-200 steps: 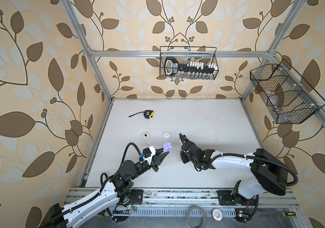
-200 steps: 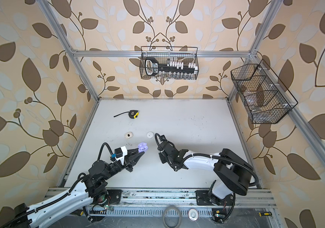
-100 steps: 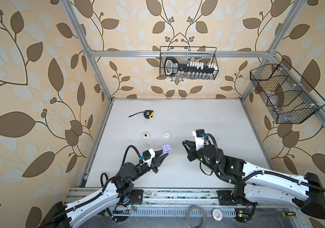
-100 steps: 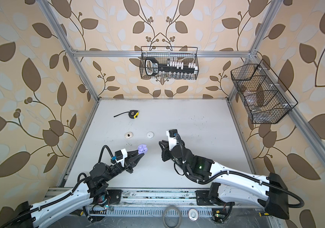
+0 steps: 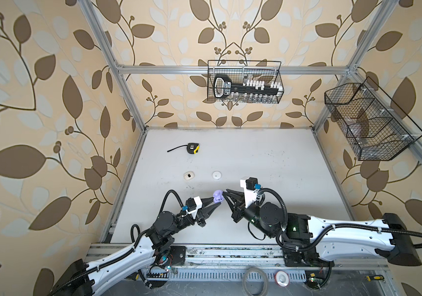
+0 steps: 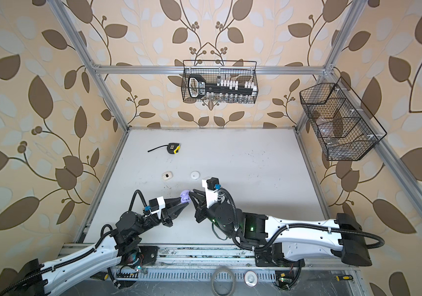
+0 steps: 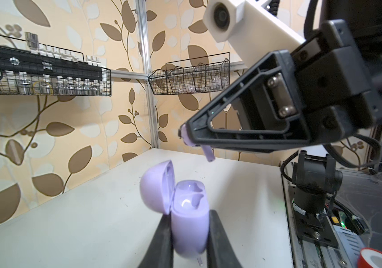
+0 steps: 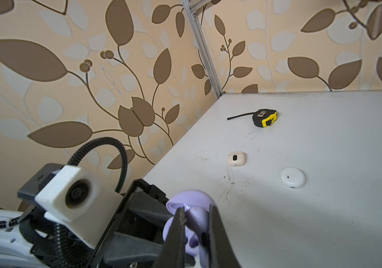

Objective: Insert wireless bluetooth earbuds into charging case
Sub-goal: Insert the wireless bluetooth earbud into the charging case.

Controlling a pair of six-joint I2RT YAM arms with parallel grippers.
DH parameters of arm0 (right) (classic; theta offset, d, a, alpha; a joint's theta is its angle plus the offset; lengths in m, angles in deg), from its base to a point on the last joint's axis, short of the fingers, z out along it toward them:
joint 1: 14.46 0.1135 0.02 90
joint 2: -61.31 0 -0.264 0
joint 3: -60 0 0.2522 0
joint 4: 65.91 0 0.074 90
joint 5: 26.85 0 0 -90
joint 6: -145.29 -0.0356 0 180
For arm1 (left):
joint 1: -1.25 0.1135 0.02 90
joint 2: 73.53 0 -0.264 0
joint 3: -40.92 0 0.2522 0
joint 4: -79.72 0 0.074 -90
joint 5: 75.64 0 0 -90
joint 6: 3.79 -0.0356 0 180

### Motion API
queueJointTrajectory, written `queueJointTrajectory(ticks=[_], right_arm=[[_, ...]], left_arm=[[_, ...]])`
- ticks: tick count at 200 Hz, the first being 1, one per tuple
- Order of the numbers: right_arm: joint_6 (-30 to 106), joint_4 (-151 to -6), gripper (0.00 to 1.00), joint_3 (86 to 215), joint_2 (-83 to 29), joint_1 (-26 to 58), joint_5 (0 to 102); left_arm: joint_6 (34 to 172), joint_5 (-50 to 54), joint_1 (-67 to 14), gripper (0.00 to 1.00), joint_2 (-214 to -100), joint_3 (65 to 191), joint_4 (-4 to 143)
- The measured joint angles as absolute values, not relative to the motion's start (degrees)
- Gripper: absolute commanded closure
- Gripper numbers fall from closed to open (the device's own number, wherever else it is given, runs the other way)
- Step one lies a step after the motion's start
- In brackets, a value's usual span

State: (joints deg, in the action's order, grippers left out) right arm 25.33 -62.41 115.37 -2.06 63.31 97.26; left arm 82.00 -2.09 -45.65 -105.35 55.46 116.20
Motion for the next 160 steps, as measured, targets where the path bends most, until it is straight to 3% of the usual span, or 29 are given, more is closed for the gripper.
queueJointTrajectory(ticks=[160], right_arm=[[26.6, -55.2, 0.89, 115.5, -7.1, 65.4, 97.7]], left_arm=[[81.8, -3.1, -45.6, 1.0, -105.1, 55.5, 116.7]])
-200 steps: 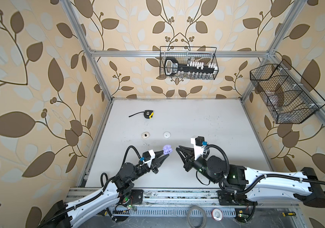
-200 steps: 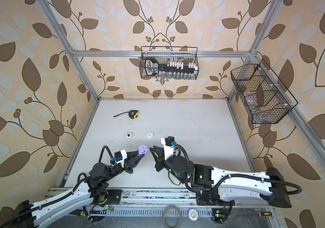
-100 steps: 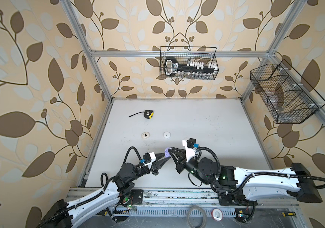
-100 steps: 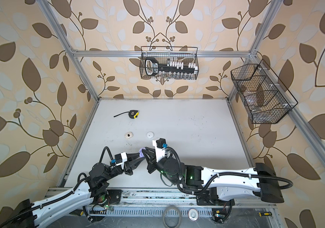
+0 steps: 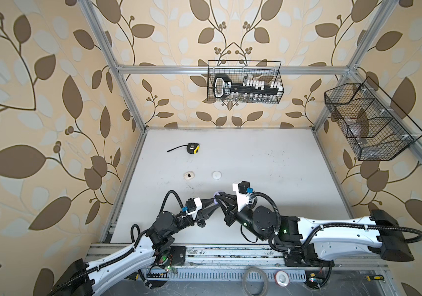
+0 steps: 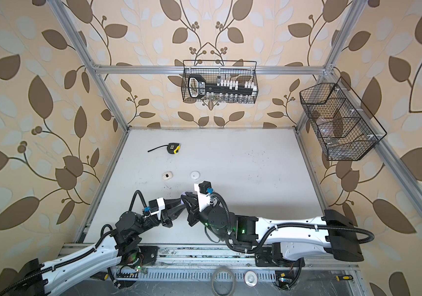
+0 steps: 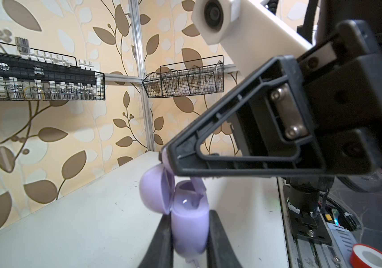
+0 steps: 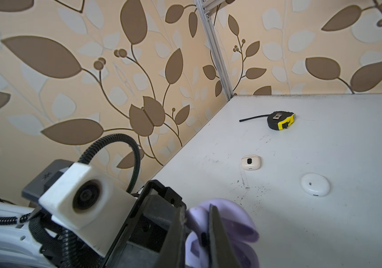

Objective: Insert wireless bluetooth earbuds into charging case
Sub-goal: Insert the wireless bluetooth earbud into the charging case.

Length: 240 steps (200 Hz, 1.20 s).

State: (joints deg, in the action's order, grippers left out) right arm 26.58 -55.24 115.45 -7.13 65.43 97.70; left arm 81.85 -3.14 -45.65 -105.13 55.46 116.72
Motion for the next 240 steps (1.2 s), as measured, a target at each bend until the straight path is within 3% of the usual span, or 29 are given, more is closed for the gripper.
queueJointTrajectory(ticks=[240], right_arm=[[27.3, -49.8, 0.9, 112.6, -8.8, 66.1, 100.3]], left_arm=[[83.0, -2.5, -45.6, 1.0, -102.4, 55.5, 112.2]])
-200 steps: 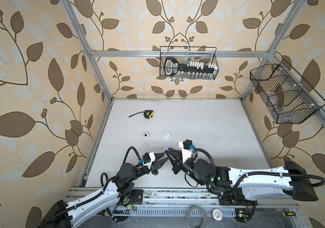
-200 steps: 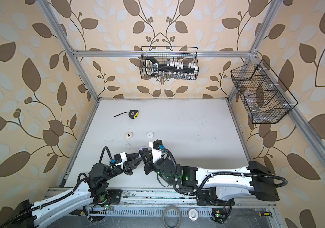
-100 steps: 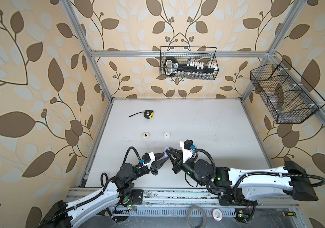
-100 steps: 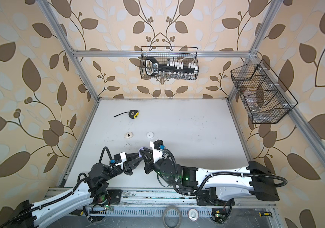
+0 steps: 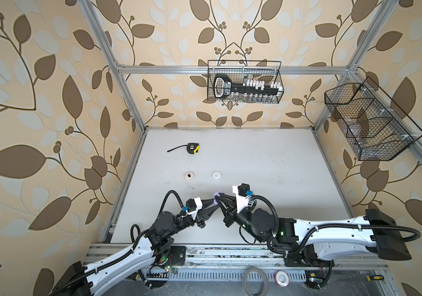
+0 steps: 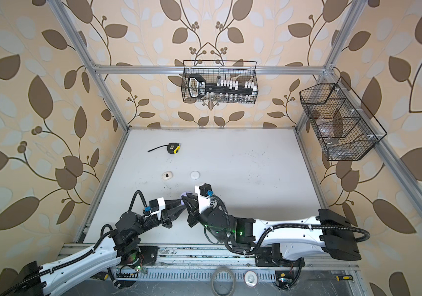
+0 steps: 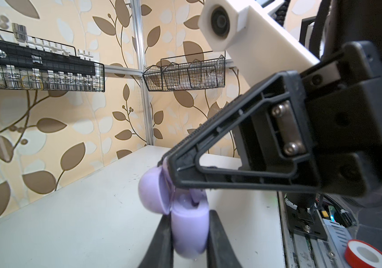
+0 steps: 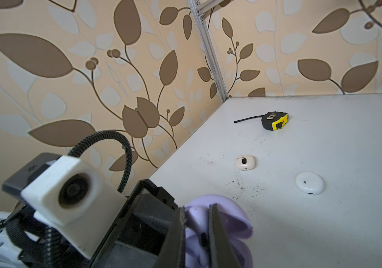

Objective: Insert wireless bluetooth earbuds into charging case
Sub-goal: Insert the wireless bluetooth earbud into the charging case.

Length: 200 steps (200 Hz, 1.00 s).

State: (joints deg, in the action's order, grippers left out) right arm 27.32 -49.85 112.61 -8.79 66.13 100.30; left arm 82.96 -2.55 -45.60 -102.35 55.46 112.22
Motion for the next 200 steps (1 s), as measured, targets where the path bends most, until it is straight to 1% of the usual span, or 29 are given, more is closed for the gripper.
queueJointTrajectory(ticks=[22, 101, 106, 124, 143, 186, 200], right_arm=[[27.6, -48.5, 0.88, 112.0, -9.1, 66.5, 100.7], [29.1, -44.2, 0.88, 110.0, -10.8, 69.2, 106.0], [29.1, -44.1, 0.87, 109.9, -10.8, 69.3, 106.1], [28.7, -43.8, 0.76, 109.5, -10.8, 69.5, 106.5], [28.9, -43.6, 0.71, 109.0, -10.8, 70.0, 107.0], [29.4, -43.6, 0.63, 109.0, -10.6, 70.8, 107.4], [29.5, -44.3, 0.63, 109.0, -10.0, 71.1, 107.5]], left_arm=[[83.4, -2.5, -45.6, 1.0, -101.6, 55.5, 111.1], [83.6, -3.2, -45.7, 1.0, -100.5, 55.5, 108.5], [83.6, -3.2, -45.7, 1.0, -100.4, 55.5, 108.2], [83.6, -3.2, -45.7, 1.0, -100.2, 55.5, 107.6], [83.6, -2.3, -45.6, 1.0, -100.0, 55.5, 107.5], [83.6, -1.5, -45.6, 1.0, -99.9, 55.5, 107.5], [83.6, -1.5, -45.6, 1.0, -99.9, 55.5, 107.7]])
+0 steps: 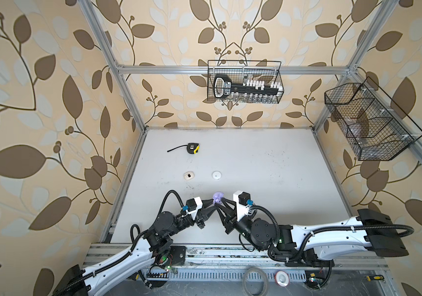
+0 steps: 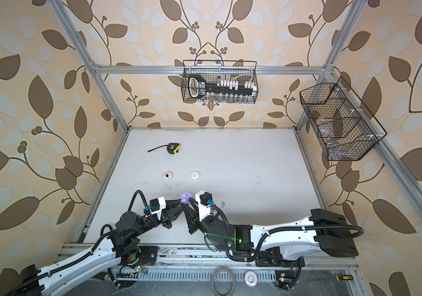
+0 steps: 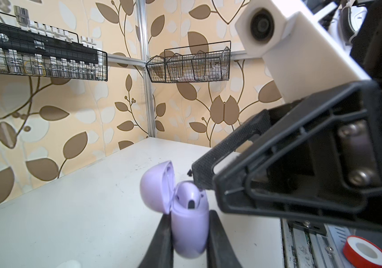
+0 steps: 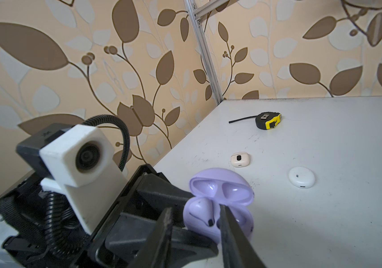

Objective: Insert wireless bluetooth earbuds into charging case
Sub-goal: Insert the wireless bluetooth earbud into the charging case, then pick up the wireless bluetooth earbud from the center of the table.

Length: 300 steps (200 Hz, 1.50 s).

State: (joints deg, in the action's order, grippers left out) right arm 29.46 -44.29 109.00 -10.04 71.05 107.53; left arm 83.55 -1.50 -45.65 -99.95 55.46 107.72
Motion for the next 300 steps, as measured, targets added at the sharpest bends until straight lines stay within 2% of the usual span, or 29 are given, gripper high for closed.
queueJointTrajectory(ticks=[61, 90, 118, 158, 183, 221, 246, 300], right_arm=[[26.5, -55.2, 0.63, 106.9, 3.3, 71.9, 112.3], [20.0, -65.8, 0.64, 103.8, 10.0, 71.5, 116.8], [10.3, -77.8, 0.64, 102.5, 13.1, 68.7, 116.4], [-0.5, -90.7, 0.58, 101.7, 14.9, 61.6, 109.2], [-0.6, -91.9, 0.56, 99.0, 14.5, 54.5, 100.8], [3.3, -92.4, 0.53, 98.0, 7.8, 44.8, 87.8], [6.1, -94.6, 0.45, 99.3, 3.8, 43.4, 83.1], [11.1, -96.0, 0.47, 104.2, -5.0, 41.0, 77.5]], left_arm=[[83.2, -0.8, -45.6, 1.0, -100.1, 55.5, 109.2], [83.0, -0.1, -45.6, 1.0, -100.8, 55.5, 109.6], [82.2, 0.3, -45.6, 1.0, -101.1, 55.5, 109.6], [81.7, 1.1, -45.6, 1.0, -101.1, 55.5, 109.5], [81.7, 1.1, -45.6, 1.0, -100.5, 55.5, 109.2], [81.0, 1.1, -45.6, 1.0, -99.4, 55.5, 108.1], [80.3, 1.2, -45.6, 1.0, -98.6, 55.5, 106.8], [80.0, 1.3, -45.6, 1.0, -98.0, 55.5, 106.2]])
